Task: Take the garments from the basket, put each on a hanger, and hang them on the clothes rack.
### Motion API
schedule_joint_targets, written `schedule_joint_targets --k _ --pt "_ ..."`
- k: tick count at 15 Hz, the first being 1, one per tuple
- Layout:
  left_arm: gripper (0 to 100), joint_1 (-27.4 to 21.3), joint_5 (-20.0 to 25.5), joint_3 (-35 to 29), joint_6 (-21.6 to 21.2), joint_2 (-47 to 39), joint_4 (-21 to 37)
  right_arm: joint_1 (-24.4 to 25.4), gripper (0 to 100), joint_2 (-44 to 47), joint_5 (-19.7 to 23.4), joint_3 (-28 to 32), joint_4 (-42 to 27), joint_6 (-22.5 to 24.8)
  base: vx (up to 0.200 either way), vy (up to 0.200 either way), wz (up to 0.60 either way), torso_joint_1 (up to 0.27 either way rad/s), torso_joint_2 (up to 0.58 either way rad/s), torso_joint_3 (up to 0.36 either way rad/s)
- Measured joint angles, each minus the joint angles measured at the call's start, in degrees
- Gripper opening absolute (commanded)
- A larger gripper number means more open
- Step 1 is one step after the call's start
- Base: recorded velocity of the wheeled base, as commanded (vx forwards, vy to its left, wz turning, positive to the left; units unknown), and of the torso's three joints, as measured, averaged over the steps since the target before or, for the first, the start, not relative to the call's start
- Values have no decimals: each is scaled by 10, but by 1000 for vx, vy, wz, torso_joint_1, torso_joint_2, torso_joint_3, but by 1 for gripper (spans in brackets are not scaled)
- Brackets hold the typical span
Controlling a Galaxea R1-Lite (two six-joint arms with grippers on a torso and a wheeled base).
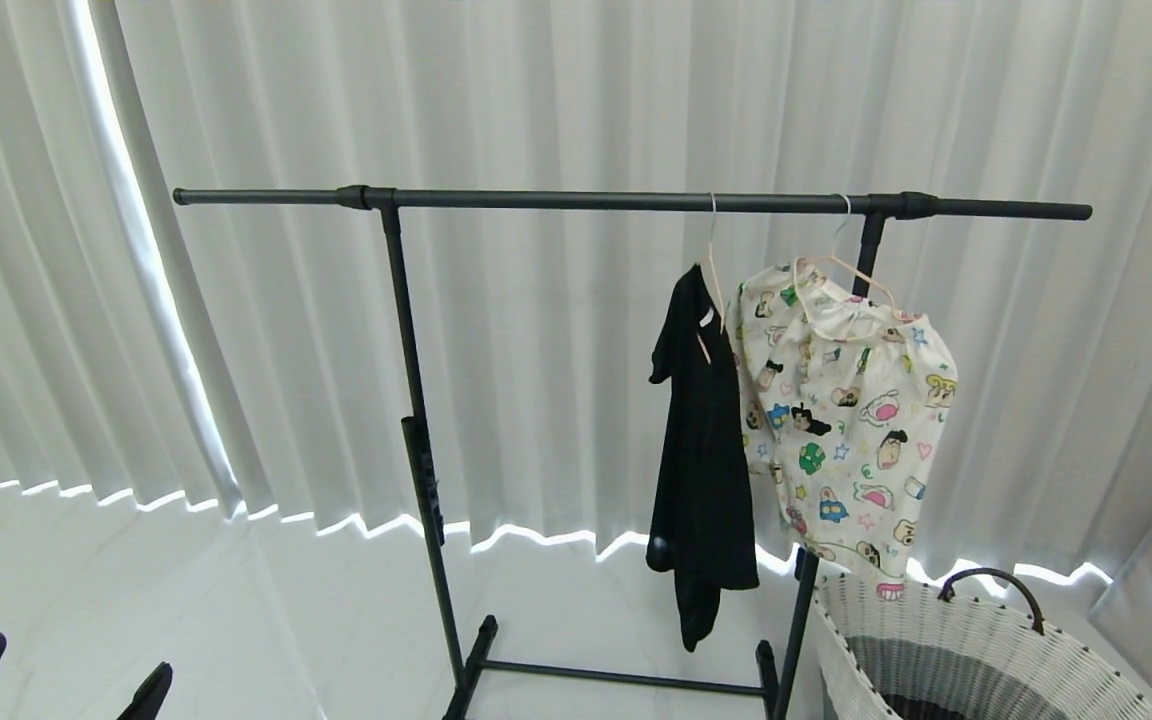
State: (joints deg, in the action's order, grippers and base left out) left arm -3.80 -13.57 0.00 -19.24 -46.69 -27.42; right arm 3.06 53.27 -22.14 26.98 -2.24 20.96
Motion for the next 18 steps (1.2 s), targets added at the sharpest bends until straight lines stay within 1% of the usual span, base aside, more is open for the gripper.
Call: schedule_joint_targets --k 2,4,6,8,9,10,12,13,15,17,18 --pt "100 8 0 0 0 26 25 -13 100 -18 0 -26 0 0 0 0 0 -205 496 286" --pt "100 17 -2 0 -1 71 73 -28 100 -43 0 -56 0 0 0 0 0 -200 479 283" --pt "100 27 -16 0 -3 148 147 -44 100 -75 -1 -88 0 0 0 0 0 -183 469 295" --pt "100 34 -44 -5 -5 238 222 -60 100 -109 -1 -117 0 -1 0 0 0 -168 469 288" --pt "100 38 -58 -10 -6 284 247 -66 100 -133 -1 -132 0 -2 0 0 0 -163 456 295" --pt "100 40 -67 -13 -7 322 261 -70 100 -158 -1 -148 0 -2 0 0 0 -159 466 300" --pt "100 41 -76 -17 -6 392 271 -75 100 -229 3 -186 0 -5 0 0 0 -146 449 307" --pt "100 40 -78 -18 9 416 273 -75 100 -270 12 -203 0 -8 0 0 0 -22 310 183" --pt "100 39 -78 -17 45 445 274 -70 100 -356 34 -225 0 -26 0 0 0 6 35 -4" --pt "100 38 -74 -15 53 457 274 -52 100 -437 55 -239 14 -45 0 0 0 0 0 0" --pt "100 37 -63 -15 54 461 274 -43 100 -470 71 -251 50 -65 0 0 0 0 0 0"
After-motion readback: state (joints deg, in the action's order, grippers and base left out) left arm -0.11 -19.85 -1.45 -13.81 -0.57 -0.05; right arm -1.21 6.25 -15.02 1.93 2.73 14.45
